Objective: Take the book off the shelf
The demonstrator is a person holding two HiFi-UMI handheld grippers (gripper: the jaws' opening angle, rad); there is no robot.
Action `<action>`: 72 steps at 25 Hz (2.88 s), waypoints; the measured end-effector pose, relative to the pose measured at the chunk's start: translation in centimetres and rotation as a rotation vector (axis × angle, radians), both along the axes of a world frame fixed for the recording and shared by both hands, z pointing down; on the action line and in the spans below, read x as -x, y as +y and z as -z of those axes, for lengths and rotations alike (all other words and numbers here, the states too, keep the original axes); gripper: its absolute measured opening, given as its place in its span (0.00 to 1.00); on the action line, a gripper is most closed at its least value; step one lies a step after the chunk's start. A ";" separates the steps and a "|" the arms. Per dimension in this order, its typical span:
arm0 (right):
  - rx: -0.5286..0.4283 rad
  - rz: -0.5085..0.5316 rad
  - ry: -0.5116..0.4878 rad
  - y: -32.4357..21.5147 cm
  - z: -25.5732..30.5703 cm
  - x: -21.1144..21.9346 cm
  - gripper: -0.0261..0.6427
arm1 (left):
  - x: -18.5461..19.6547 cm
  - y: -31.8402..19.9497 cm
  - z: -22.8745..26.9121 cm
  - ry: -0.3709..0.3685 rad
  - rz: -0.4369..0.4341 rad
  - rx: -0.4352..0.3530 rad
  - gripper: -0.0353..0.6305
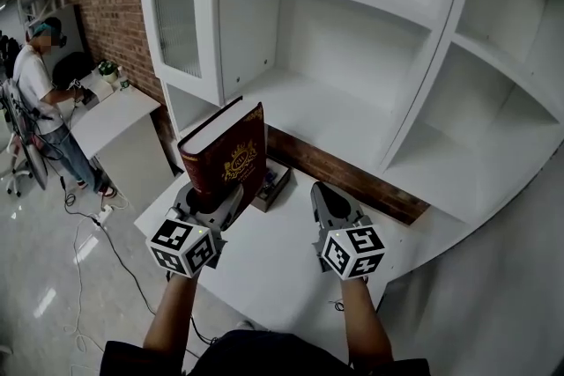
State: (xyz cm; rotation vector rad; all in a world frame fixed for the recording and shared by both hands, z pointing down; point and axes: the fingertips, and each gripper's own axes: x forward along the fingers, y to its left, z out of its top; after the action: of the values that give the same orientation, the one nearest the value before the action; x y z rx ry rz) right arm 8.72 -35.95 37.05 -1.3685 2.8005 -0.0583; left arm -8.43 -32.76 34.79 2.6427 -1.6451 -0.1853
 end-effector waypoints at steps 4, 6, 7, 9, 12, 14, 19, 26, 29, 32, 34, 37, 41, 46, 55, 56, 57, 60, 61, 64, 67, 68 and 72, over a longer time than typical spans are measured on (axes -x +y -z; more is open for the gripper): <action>0.019 0.010 -0.001 0.0 -1.2 -0.3 0.07 | -0.2 0.5 -1.1 0.012 0.016 0.021 0.41; 0.024 0.017 -0.005 0.0 -1.3 -0.2 0.07 | 0.0 0.6 -1.4 0.012 0.028 0.026 0.41; 0.023 0.022 -0.005 0.0 -1.3 -0.1 0.07 | 0.1 0.7 -1.4 0.012 0.034 0.025 0.41; 0.021 0.027 -0.006 0.1 -1.2 0.1 0.07 | 0.4 0.7 -1.3 0.015 0.043 0.021 0.41; 0.024 0.020 -0.013 0.1 -1.2 0.1 0.07 | 0.3 0.9 -1.5 0.018 0.040 0.024 0.41; 0.026 0.017 -0.015 0.3 -1.2 0.3 0.07 | 0.4 1.3 -1.6 0.010 0.035 0.029 0.41; 0.025 0.010 -0.010 1.5 -1.1 1.4 0.07 | 1.5 2.4 -1.7 0.016 0.027 0.030 0.41; 0.026 -0.008 -0.006 4.2 -1.0 3.5 0.07 | 2.8 5.4 -2.1 0.013 -0.010 0.037 0.41; 0.021 -0.015 -0.006 5.8 -0.9 4.7 0.07 | 3.5 7.0 -2.2 0.007 -0.028 0.041 0.41; 0.023 -0.019 -0.006 7.4 -0.8 5.9 0.07 | 4.1 8.5 -2.1 0.013 -0.046 0.046 0.41; 0.024 -0.023 -0.006 8.1 -0.7 6.4 0.07 | 4.3 9.2 -1.9 0.016 -0.055 0.044 0.41; 0.019 -0.031 -0.006 9.8 -0.6 7.6 0.07 | 5.2 10.9 -1.8 0.016 -0.066 0.036 0.41; 0.014 -0.044 -0.004 12.2 -0.8 8.7 0.07 | 5.8 13.1 -1.8 0.007 -0.088 0.023 0.41; 0.010 -0.054 -0.005 14.6 -1.0 9.6 0.07 | 6.1 15.3 -1.9 0.007 -0.112 0.015 0.41; 0.001 -0.076 0.001 18.7 -1.0 10.0 0.07 | 6.6 19.1 -2.3 0.026 -0.134 0.014 0.41; 0.000 -0.077 0.000 19.1 -1.1 10.1 0.07 | 6.6 19.5 -2.5 0.028 -0.135 0.016 0.41; -0.001 -0.077 0.001 19.6 -1.2 10.1 0.07 | 6.6 20.0 -2.7 0.030 -0.136 0.018 0.41; -0.008 -0.075 0.004 20.8 -1.1 10.3 0.07 | 6.6 21.1 -3.1 0.027 -0.139 0.021 0.41; -0.011 -0.076 0.004 21.1 -1.0 10.3 0.07 | 6.6 21.3 -3.1 0.025 -0.140 0.021 0.41; -0.015 -0.076 0.007 21.9 -1.0 10.3 0.07 | 6.6 22.1 -3.2 0.028 -0.142 0.020 0.41; -0.023 -0.077 0.003 22.7 -0.9 10.1 0.07 | 6.4 22.9 -3.3 0.028 -0.145 0.016 0.41; -0.026 -0.077 0.001 22.9 -0.8 10.0 0.07 | 6.3 23.1 -3.3 0.028 -0.146 0.016 0.41; -0.030 -0.072 0.008 23.6 -0.5 10.4 0.07 | 6.6 23.5 -3.1 0.038 -0.144 0.016 0.41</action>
State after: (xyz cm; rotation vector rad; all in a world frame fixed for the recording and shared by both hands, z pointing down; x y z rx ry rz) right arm -1.66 -12.33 37.60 -1.4654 2.7437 -0.0095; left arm -15.02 -9.22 37.90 2.7138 -1.4321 -0.2164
